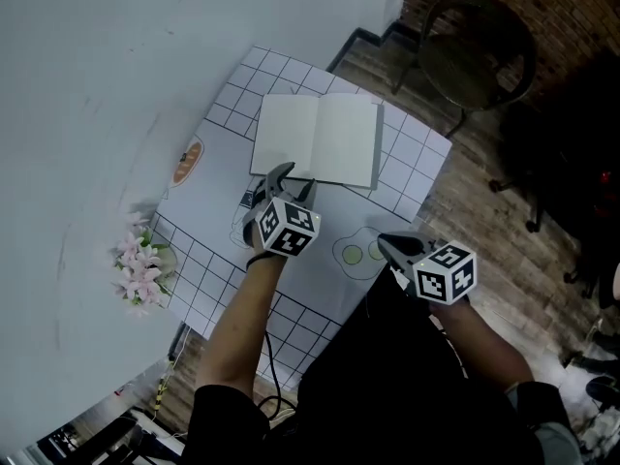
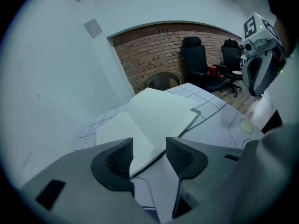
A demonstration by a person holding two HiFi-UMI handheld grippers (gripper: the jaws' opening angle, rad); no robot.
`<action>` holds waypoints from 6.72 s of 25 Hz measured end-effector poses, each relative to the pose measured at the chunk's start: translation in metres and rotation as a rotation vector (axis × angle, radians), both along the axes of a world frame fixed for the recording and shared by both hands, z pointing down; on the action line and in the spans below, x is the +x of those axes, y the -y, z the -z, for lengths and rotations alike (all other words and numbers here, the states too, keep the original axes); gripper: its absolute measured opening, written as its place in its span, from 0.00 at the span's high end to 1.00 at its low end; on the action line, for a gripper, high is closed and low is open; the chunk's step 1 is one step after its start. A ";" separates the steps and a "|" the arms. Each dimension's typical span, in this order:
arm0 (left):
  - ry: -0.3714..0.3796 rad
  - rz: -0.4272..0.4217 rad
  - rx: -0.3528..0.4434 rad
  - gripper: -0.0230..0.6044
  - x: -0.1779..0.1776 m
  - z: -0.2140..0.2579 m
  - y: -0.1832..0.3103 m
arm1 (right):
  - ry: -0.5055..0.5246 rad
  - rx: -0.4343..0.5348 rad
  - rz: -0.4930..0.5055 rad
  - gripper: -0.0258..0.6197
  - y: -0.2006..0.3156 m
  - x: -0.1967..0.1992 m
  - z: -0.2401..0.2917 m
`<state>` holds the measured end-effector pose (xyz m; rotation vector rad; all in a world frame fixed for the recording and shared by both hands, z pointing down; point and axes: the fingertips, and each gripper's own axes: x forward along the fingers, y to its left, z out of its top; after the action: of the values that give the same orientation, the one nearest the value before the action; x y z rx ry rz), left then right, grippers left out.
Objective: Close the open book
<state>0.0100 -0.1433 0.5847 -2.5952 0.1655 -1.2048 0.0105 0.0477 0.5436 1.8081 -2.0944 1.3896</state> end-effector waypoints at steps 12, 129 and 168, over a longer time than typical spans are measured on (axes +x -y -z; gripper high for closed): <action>0.029 -0.056 0.044 0.67 0.034 0.000 -0.001 | 0.009 -0.013 -0.037 0.96 -0.014 0.018 -0.006; 0.257 -0.292 0.091 0.95 0.023 -0.026 0.002 | 0.037 -0.066 0.014 0.96 -0.004 0.012 -0.029; 0.488 -0.534 0.030 0.72 0.003 -0.045 -0.043 | -0.122 -0.005 0.198 0.96 0.071 0.067 0.014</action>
<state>0.0125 -0.1005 0.6294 -2.0341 -0.5611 -1.5318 0.0775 -0.0228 0.5297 1.5879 -2.1376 1.2041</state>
